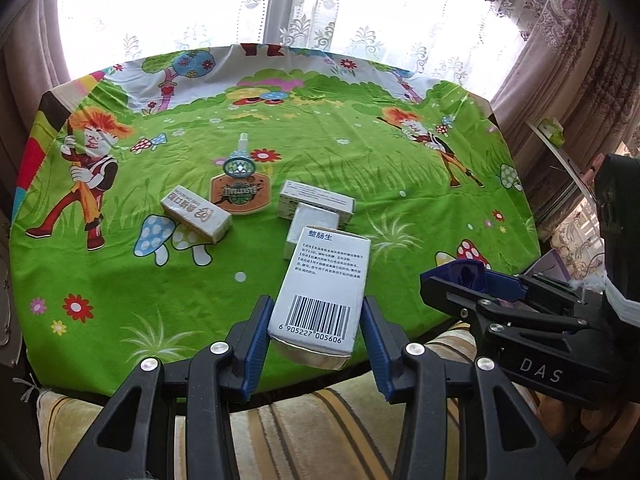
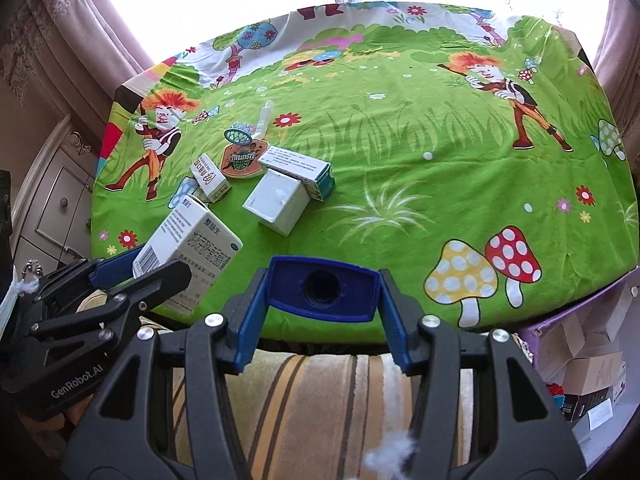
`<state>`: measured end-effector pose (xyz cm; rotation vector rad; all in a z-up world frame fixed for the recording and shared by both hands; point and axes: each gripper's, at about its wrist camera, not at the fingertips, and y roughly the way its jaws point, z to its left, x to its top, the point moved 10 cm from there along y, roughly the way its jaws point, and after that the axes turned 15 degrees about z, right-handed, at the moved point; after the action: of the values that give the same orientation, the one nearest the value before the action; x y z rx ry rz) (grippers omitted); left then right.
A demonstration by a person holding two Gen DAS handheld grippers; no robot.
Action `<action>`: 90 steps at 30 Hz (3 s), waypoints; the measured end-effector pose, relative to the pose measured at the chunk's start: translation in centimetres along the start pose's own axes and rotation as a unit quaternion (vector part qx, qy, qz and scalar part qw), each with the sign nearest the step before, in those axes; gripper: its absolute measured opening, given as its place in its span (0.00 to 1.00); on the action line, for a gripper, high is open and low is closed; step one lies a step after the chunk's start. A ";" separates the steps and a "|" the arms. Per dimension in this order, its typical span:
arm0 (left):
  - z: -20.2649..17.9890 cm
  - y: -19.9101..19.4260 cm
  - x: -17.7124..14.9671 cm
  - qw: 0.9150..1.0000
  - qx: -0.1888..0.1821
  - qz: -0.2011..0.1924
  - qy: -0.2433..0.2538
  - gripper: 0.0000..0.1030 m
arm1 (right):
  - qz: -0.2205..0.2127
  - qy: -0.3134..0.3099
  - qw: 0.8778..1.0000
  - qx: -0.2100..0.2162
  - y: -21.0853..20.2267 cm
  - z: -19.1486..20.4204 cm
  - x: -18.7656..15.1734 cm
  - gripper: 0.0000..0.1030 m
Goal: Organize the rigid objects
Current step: 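Carry the barcode box and blue holder over the purple box and open both grippers, then move both open grippers back over the remaining items on the bedspread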
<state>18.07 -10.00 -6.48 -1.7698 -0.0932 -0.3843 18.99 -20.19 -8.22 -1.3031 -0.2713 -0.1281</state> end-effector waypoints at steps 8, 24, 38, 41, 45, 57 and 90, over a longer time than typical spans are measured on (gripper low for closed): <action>-6.0 0.7 -0.4 0.999 -0.011 0.012 0.043 0.44 | -0.027 0.031 0.999 0.012 -2.8 -4.4 -1.6 0.55; -20.9 2.2 -1.0 0.983 -0.049 0.031 0.171 0.44 | -0.081 0.157 0.984 -0.032 -9.4 -20.6 -6.7 0.55; -28.4 3.6 -1.4 0.969 -0.066 0.042 0.236 0.44 | -0.109 0.248 0.951 -0.152 -13.5 -32.8 -10.5 0.55; -29.4 4.0 -1.2 0.966 -0.072 0.044 0.243 0.44 | -0.115 0.255 0.945 -0.171 -14.1 -33.9 -10.8 0.55; -30.7 5.0 -1.0 0.963 -0.094 0.060 0.244 0.45 | -0.119 0.264 0.940 -0.179 -14.5 -34.6 -11.0 0.64; -29.4 5.3 -0.8 0.970 -0.108 0.071 0.206 0.53 | -0.123 0.245 0.946 -0.175 -14.8 -33.5 -10.5 0.76; -11.9 1.2 5.0 0.993 -0.078 0.006 0.086 0.53 | -0.093 0.088 0.981 -0.146 -11.4 -17.7 -3.2 0.80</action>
<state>20.59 -22.47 -3.88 -1.8814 0.0723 -0.5462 15.30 -40.45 -2.65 -1.5448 -0.2273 -0.4539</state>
